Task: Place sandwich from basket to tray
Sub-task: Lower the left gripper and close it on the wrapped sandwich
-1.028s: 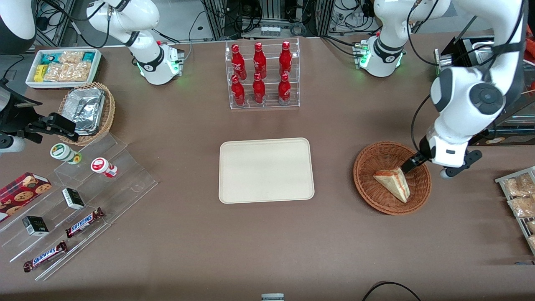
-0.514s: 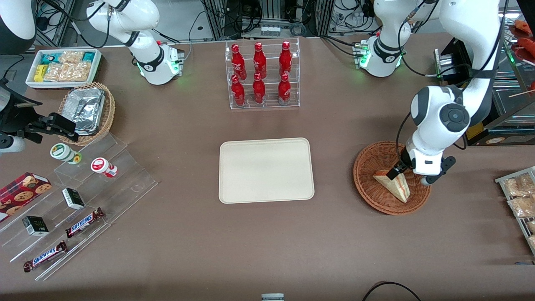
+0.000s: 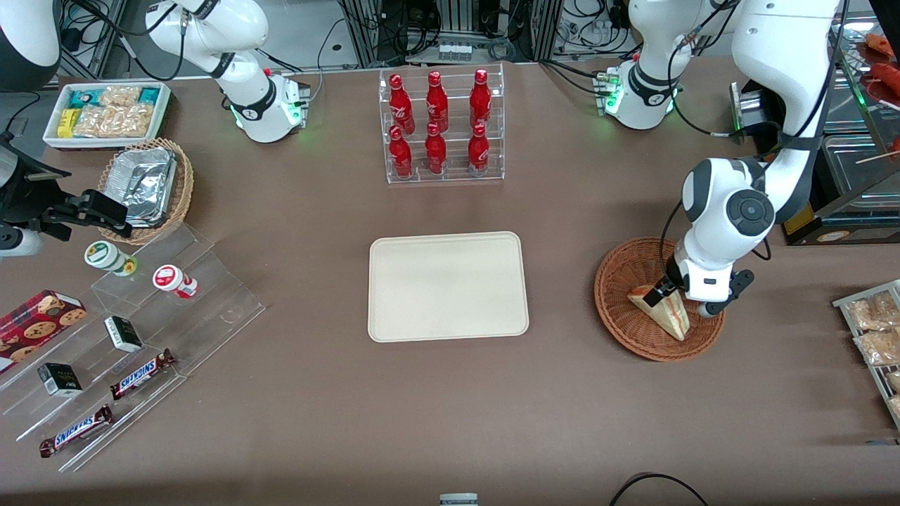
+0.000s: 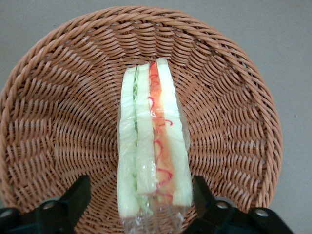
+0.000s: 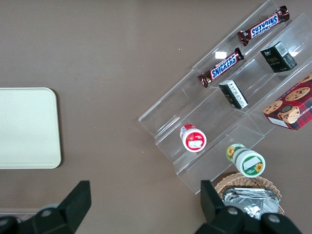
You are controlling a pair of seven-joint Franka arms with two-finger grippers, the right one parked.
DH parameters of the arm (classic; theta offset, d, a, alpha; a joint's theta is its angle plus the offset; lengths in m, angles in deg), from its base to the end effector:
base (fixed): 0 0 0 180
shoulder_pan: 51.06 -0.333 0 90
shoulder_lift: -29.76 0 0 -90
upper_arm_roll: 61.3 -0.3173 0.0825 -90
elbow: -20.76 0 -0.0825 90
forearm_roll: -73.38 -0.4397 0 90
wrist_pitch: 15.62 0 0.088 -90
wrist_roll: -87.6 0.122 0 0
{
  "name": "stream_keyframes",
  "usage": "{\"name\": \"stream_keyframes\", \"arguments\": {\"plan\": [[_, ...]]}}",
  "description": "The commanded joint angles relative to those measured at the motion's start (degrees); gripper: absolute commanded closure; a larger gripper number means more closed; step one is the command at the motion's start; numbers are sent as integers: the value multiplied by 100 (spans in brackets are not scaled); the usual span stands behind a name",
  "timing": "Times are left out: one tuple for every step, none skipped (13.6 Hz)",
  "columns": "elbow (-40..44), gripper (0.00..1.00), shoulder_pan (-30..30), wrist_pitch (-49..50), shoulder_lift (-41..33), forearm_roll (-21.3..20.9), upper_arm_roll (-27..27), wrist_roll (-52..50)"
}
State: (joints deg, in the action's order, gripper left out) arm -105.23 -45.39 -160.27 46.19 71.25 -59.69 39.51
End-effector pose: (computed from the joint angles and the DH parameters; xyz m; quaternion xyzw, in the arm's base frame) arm 0.5903 -0.0758 0.1974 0.9419 0.3351 0.0206 0.0028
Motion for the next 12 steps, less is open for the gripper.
{"name": "stream_keyframes", "arguments": {"plan": [[57,97,22,-151,168,-112,-20,-235],[84,100,22,-151,159,-112,-20,-235],[145,100,30,-133,151,-112,-20,-287],[241,100,39,-64,124,-121,-20,-297],[320,100,48,128,63,-130,-20,-297],[504,100,65,444,-16,-147,-20,-271],[723,100,135,856,-77,-278,-11,-279],[1021,100,214,1356,-104,-497,-2,-297],[1364,100,319,1857,-113,-569,6,-297],[1715,100,477,2262,-104,-569,6,-288],[2058,100,653,2597,-78,-569,15,-288],[2331,100,846,2844,-61,-561,15,-288]]}}
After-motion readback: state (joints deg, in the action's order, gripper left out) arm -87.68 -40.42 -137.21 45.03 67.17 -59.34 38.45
